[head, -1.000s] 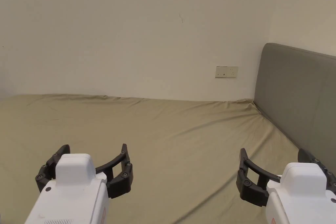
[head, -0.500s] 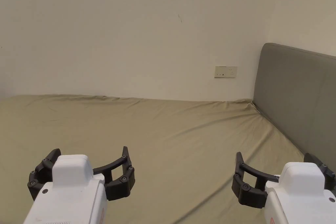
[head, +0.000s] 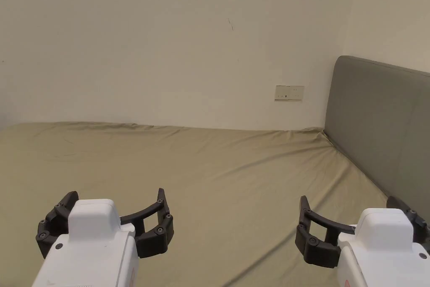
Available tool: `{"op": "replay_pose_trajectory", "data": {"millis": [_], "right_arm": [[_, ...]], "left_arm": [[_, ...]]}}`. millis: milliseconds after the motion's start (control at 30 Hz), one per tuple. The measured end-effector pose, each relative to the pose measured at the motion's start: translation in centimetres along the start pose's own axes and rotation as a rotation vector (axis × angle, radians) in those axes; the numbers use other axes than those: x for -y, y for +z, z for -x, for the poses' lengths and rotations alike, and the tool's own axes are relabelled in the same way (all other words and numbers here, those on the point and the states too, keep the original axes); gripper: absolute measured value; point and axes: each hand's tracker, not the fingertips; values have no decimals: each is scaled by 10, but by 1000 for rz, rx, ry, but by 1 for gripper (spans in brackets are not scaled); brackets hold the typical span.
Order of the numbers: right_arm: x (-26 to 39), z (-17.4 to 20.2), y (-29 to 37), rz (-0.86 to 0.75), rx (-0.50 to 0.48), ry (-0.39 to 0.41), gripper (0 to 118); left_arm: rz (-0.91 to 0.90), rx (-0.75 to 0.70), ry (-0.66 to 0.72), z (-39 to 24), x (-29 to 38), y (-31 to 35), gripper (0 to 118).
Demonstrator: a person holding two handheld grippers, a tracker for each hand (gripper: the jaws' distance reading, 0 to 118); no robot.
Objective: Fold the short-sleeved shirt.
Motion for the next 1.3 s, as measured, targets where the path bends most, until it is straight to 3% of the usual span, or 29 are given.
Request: {"op": "replay_pose_trajectory", "data": {"millis": [200,333,433,500,600,700,767,867,933,1000,1033,1133,1233,1300], "right_arm": [[0,2,-1,12,14,19,118],[0,-3,0,16,-122,4,118],[-3,-4,4,11,-144,-3,118],[-6,-1,6,-11,-98,-1,118],[-5,5,13,-110,62,8,118],[-7,0,9,-77,10,-18,118],[-8,2,7,-64,57,-9,118],[-9,8,2,-16,134,60,118],[-5,10,0,-10,128,119,118],[-3,9,0,-3,101,89,118],[-1,8,0,16,88,36,118],[-7,8,-3,114,133,-66,118],[-13,12,-8,193,197,-58,118],[-13,12,-7,175,168,-48,118]], "left_arm": [[2,-1,-1,0,0,0,118],[1,0,-7,0,-1,0,118],[0,1,-10,1,-3,0,118],[0,2,-12,1,-3,-1,118],[0,-7,-26,1,-2,-1,118],[3,-13,-19,3,-2,-1,118],[5,-16,-15,4,-2,-1,118],[3,-20,-17,3,-2,0,118],[5,-20,-20,2,-1,0,118],[6,-17,-22,1,-1,0,118],[7,-18,-24,1,0,0,118],[11,-18,-29,0,0,-1,118],[15,-17,-28,1,1,-1,118],[15,-20,-30,0,1,-1,118]]}}
